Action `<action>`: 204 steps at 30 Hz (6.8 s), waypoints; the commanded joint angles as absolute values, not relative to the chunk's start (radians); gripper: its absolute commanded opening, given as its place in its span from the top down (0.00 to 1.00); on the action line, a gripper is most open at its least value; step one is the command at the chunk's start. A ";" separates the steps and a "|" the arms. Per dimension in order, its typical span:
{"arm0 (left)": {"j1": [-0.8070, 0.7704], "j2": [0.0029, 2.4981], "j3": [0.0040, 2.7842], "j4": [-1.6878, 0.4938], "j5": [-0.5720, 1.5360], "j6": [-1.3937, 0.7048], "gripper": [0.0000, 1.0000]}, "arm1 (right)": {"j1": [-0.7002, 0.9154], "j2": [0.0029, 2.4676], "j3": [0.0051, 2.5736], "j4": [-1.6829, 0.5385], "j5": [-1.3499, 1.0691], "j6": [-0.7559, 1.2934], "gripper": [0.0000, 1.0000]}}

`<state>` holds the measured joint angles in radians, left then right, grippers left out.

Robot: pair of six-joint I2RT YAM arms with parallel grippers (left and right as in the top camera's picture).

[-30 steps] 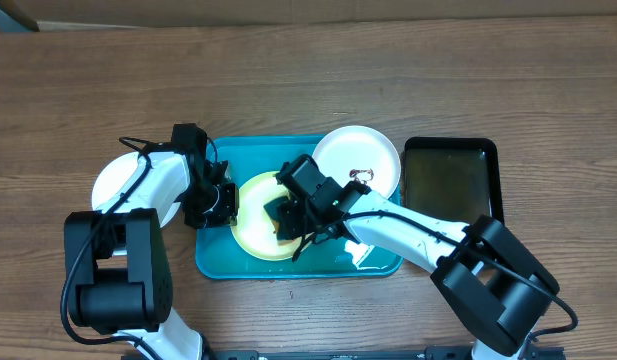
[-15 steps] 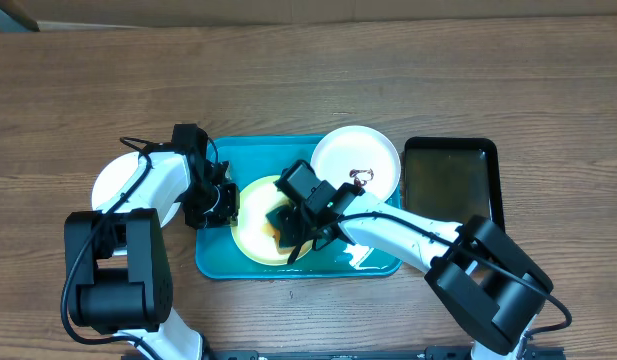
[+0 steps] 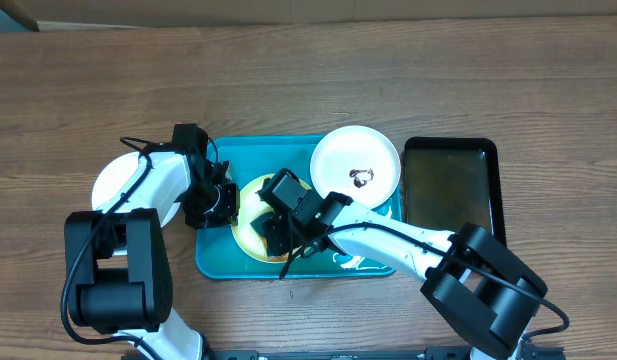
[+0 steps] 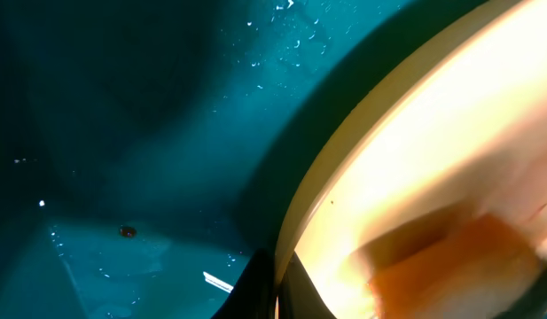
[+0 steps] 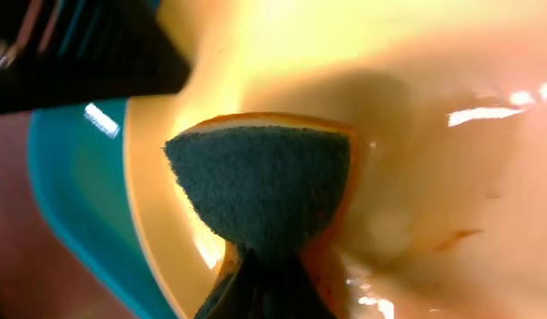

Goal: Clean dirty plates on tray and stack at the side

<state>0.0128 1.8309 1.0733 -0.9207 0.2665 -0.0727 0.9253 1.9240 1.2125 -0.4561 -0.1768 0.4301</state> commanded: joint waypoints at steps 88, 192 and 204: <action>0.010 1.844 1.065 -0.930 0.263 -0.086 0.96 | 0.824 1.970 1.396 -0.719 0.081 0.392 0.96; -0.638 1.380 1.065 -0.857 -1.057 -0.329 0.96 | -0.004 1.623 0.815 -0.583 -0.226 0.392 0.96; -0.638 1.380 1.065 -0.857 -1.057 -0.318 0.96 | -0.004 1.604 1.027 -0.796 -0.295 0.321 0.96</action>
<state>-0.6289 1.3987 1.0657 -0.8597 -1.0225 -0.2939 -0.0051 1.6272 0.9070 -0.7425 -0.2829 0.3737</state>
